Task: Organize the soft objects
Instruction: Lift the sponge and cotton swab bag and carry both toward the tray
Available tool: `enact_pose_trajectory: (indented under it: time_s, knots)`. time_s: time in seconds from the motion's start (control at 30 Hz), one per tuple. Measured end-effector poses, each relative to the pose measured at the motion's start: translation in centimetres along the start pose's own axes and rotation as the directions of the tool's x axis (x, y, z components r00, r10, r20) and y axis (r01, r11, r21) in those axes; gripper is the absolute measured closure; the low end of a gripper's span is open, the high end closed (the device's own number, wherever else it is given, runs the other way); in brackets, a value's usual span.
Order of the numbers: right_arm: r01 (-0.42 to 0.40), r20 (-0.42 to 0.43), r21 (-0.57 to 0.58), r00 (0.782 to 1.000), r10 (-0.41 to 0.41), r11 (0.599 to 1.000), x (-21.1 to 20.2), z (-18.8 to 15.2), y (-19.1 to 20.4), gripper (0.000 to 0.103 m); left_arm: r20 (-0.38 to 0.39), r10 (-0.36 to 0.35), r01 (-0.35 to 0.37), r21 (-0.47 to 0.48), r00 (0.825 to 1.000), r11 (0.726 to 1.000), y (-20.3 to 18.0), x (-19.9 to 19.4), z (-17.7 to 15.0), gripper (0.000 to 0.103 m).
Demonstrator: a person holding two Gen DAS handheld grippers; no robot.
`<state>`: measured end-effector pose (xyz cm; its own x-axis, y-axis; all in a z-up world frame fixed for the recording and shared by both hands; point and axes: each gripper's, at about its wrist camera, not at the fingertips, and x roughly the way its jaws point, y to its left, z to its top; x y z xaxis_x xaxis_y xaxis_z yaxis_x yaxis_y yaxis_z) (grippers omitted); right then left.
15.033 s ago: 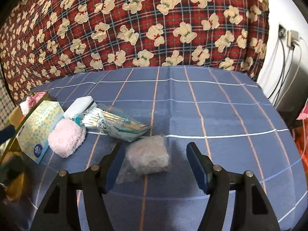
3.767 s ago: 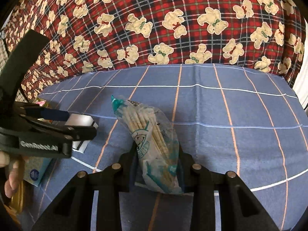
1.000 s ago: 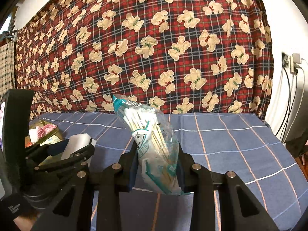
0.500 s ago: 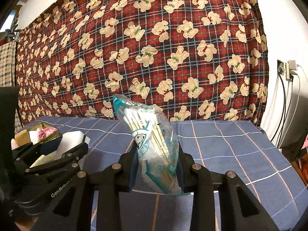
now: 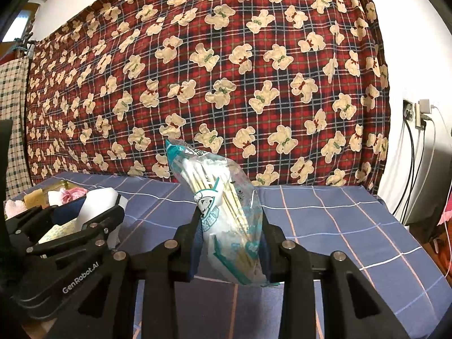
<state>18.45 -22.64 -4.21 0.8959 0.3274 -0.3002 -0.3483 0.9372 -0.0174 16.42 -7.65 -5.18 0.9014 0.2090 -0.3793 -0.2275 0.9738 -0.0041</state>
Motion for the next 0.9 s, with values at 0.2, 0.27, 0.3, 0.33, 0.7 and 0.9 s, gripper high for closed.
enact_pose_trajectory:
  time_s: [0.2,0.27,0.3,0.33,0.7,0.9]
  knots:
    - [-0.003,0.001,0.004,1.000,0.003,1.000,-0.3,-0.1,0.1,0.067,0.025,-0.013,0.013,-0.007,1.000,1.000,0.7,-1.1,-0.3,0.053]
    - [-0.003,0.001,0.006,1.000,0.003,1.000,-0.5,-0.1,0.2,0.067,0.032,-0.019,0.019,-0.007,0.999,1.000,1.0,-1.4,-0.4,0.053]
    - [-0.004,0.001,0.006,1.000,0.004,1.000,-0.5,-0.1,0.2,0.067,0.035,-0.020,0.020,-0.006,0.999,1.000,1.1,-1.6,-0.4,0.053]
    - [-0.004,0.001,0.006,1.000,0.004,1.000,-0.7,-0.1,0.4,0.067,0.039,-0.020,0.021,-0.006,0.999,1.000,1.2,-1.8,-0.5,0.053]
    - [-0.021,0.001,-0.013,1.000,0.021,1.000,-1.9,-0.6,3.1,0.067,0.045,-0.026,0.027,-0.010,0.999,1.000,2.2,-2.8,-1.0,0.053]
    - [-0.024,-0.003,-0.010,1.000,0.024,1.000,-2.1,-0.7,3.9,0.067,0.055,-0.026,0.027,-0.015,0.998,1.000,2.8,-3.5,-1.3,0.053]
